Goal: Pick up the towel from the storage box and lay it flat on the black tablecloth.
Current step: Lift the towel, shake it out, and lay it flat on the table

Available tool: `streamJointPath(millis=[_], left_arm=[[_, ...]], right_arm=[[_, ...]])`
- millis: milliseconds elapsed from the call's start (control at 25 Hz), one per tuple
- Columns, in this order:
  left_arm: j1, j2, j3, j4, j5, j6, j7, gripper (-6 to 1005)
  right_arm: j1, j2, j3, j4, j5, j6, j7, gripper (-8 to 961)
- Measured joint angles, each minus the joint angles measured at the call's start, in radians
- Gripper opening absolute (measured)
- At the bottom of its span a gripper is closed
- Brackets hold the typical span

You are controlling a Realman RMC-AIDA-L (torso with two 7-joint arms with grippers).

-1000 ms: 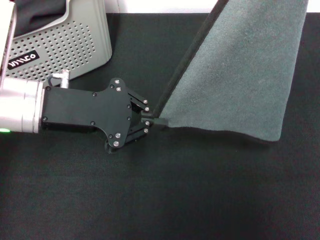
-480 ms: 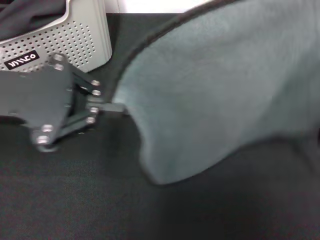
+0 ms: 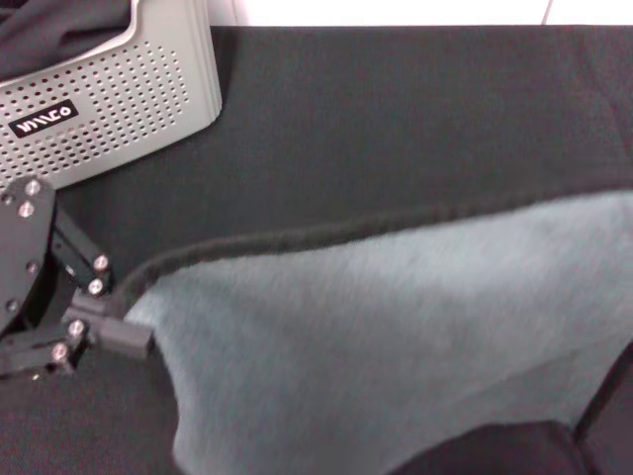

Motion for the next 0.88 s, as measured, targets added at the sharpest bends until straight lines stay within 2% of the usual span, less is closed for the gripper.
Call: streamJointPath(millis=[40, 80, 120, 160, 240, 320, 360, 400, 440, 520, 600, 760, 880], left_arm=[[-0.001, 0.009, 0.006, 0.011, 0.000, 0.000, -0.026, 22], [-0.004, 0.009, 0.004, 0.023, 0.011, -0.001, -0.044, 22], [-0.008, 0.004, -0.005, 0.035, 0.031, -0.002, -0.058, 22], [-0.016, -0.015, -0.029, 0.046, 0.077, -0.005, -0.067, 22], [-0.042, -0.077, -0.105, 0.050, 0.193, -0.007, -0.067, 22], [-0.093, -0.163, -0.222, 0.031, 0.376, -0.008, -0.054, 22], [-0.122, -0.197, -0.267, 0.020, 0.467, -0.009, -0.043, 22], [-0.168, -0.240, -0.330, 0.000, 0.589, -0.012, -0.025, 22], [-0.204, -0.269, -0.371, -0.017, 0.685, -0.019, -0.008, 22], [-0.262, -0.305, -0.426, -0.055, 0.832, -0.054, 0.015, 22], [-0.298, -0.314, -0.443, -0.099, 0.904, -0.105, 0.022, 22], [-0.352, -0.306, -0.440, -0.188, 0.973, -0.222, 0.023, 23], [-0.372, -0.302, -0.439, -0.210, 0.996, -0.272, 0.020, 23]], right_arm=[[-0.001, 0.004, -0.020, 0.027, 0.005, 0.000, 0.003, 16], [0.001, 0.009, -0.033, 0.054, 0.008, 0.000, 0.003, 16], [0.009, 0.015, -0.038, 0.089, 0.009, 0.001, 0.000, 16], [0.023, 0.022, -0.042, 0.131, 0.008, 0.007, -0.010, 17], [0.057, 0.028, -0.050, 0.201, -0.007, 0.042, -0.050, 17], [0.088, 0.032, -0.055, 0.246, -0.031, 0.117, -0.097, 18], [0.102, 0.037, -0.063, 0.259, -0.047, 0.189, -0.128, 18], [0.111, 0.039, -0.072, 0.262, -0.053, 0.244, -0.149, 18], [0.123, 0.040, -0.087, 0.262, -0.057, 0.314, -0.171, 18], [0.150, 0.039, -0.107, 0.262, -0.058, 0.430, -0.202, 19], [0.172, 0.035, -0.112, 0.260, -0.059, 0.532, -0.227, 19], [0.202, 0.023, -0.110, 0.242, -0.080, 0.705, -0.269, 20], [0.221, 0.013, -0.105, 0.241, -0.086, 0.769, -0.306, 21]])
